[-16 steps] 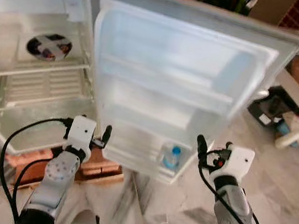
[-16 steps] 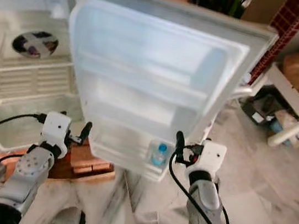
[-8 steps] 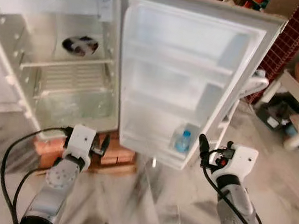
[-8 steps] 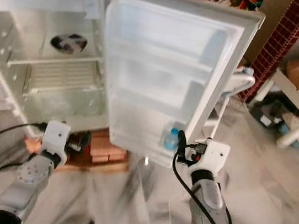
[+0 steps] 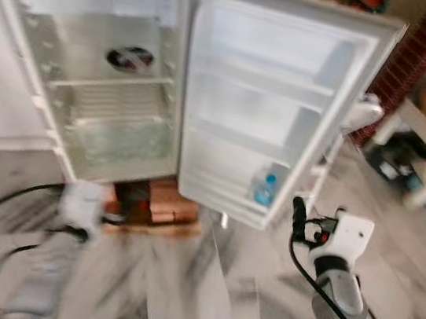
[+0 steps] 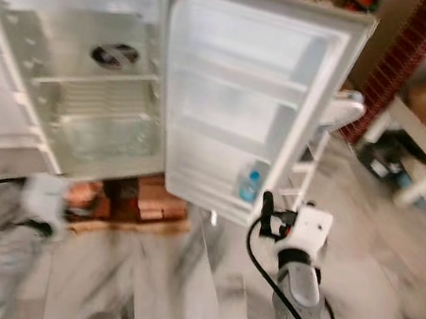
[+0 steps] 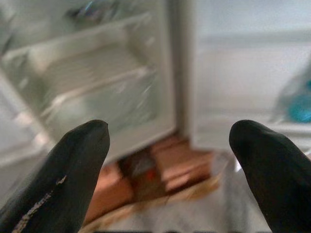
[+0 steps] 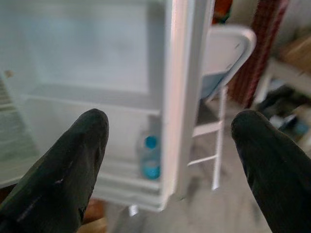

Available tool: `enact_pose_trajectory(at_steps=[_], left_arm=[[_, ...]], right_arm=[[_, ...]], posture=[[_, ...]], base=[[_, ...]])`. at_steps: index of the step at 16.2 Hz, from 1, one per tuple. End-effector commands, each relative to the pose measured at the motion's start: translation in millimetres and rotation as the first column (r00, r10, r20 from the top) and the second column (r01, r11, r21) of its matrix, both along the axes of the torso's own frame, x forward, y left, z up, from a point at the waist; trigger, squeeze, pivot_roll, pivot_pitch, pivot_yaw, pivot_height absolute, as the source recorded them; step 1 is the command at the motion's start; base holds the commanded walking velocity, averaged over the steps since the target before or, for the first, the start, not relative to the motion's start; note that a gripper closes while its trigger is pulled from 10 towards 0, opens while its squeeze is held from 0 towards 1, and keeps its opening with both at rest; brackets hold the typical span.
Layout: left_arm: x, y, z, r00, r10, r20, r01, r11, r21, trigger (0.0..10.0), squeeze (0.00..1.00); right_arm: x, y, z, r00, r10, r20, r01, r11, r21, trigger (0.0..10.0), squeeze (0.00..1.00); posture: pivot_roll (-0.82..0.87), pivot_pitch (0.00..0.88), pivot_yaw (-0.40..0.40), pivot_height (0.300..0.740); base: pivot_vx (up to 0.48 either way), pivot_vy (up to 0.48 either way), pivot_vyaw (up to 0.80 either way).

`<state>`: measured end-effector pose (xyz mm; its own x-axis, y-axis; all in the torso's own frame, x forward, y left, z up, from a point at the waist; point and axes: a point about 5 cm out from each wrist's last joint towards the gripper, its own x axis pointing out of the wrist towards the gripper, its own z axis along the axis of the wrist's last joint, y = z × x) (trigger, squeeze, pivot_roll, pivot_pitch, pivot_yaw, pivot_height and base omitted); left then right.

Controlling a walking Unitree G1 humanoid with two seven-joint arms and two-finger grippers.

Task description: Restocking fridge

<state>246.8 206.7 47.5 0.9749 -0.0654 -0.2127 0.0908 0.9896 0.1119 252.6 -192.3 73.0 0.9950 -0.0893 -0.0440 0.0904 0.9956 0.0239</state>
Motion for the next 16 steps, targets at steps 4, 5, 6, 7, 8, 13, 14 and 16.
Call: enact_pose_trajectory(at_steps=[4, 5, 6, 7, 8, 13, 14, 16], left_arm=[[-24.8, -3.1, -13, 0.996, -0.057, -0.064, 0.055, 0.998, -0.04, 10.0, 0.0], [-26.1, -1.1, -11, 0.995, -0.077, -0.062, 0.076, 0.997, -0.02, 10.0, 0.0], [-26.4, -3.2, -4, 0.993, -0.102, -0.053, 0.101, 0.995, -0.013, 10.0, 0.0], [-25.8, -8.5, 4, 0.994, -0.11, -0.021, 0.11, 0.994, 0.019, 10.0, 0.0], [-24.0, -14.0, 11, 0.995, -0.092, 0.027, 0.091, 0.995, 0.047, 10.0, 0.0], [-9.4, -29.4, 22, 0.99, -0.046, 0.136, 0.037, 0.997, 0.067, 10.0, 0.0], [-6.3, -35.1, 25, 0.987, -0.061, 0.151, 0.05, 0.996, 0.074, 10.0, 0.0], [-7.3, -44.6, 29, 0.985, -0.078, 0.153, 0.071, 0.996, 0.053, 10.0, 0.0]], right_arm=[[-11.2, -5.2, 7, 0.998, -0.032, 0.045, 0.033, 0.999, -0.037, 10.0, 0.0], [-10.4, -4.9, 8, 0.999, -0.023, 0.048, 0.025, 0.999, -0.046, 10.0, 0.0], [-9.3, -5.8, 10, 0.998, -0.019, 0.056, 0.022, 0.998, -0.057, 10.0, 0.0], [-9.5, -7.7, 10, 0.998, -0.026, 0.058, 0.03, 0.998, -0.058, 10.0, 0.0], [-10.7, -11.1, 9, 0.997, -0.047, 0.053, 0.05, 0.997, -0.056, 10.0, 0.0], [-16.3, -0.8, 4, 0.997, -0.063, 0.039, 0.064, 0.998, -0.021, 10.0, 0.0], [-15.5, 1.7, 5, 0.998, -0.048, 0.043, 0.049, 0.998, -0.027, 10.0, 0.0], [-12.7, -1.2, 6, 0.997, -0.053, 0.049, 0.054, 0.998, -0.031, 10.0, 0.0]], posture=[[0.03, 0.038, -0.034, 0.74], [0.03, 0.046, -0.041, 0.74], [0.04, 0.048, -0.048, 0.74], [0.04, 0.049, -0.047, 0.74], [0.04, 0.045, -0.051, 0.74], [0.04, 0.066, -0.043, 0.74], [0.04, 0.071, -0.039, 0.74], [0.03, 0.085, -0.036, 0.74]], base=[[0.0, 0.0, 0.0], [0.0, 0.0, 0.0], [0.0, 0.0, 0.0], [0.0, 0.0, 0.0], [0.0, 0.0, 0.0], [0.0, 0.0, 0.0], [0.0, 0.0, -0.61], [0.0, 0.0, -0.61]])
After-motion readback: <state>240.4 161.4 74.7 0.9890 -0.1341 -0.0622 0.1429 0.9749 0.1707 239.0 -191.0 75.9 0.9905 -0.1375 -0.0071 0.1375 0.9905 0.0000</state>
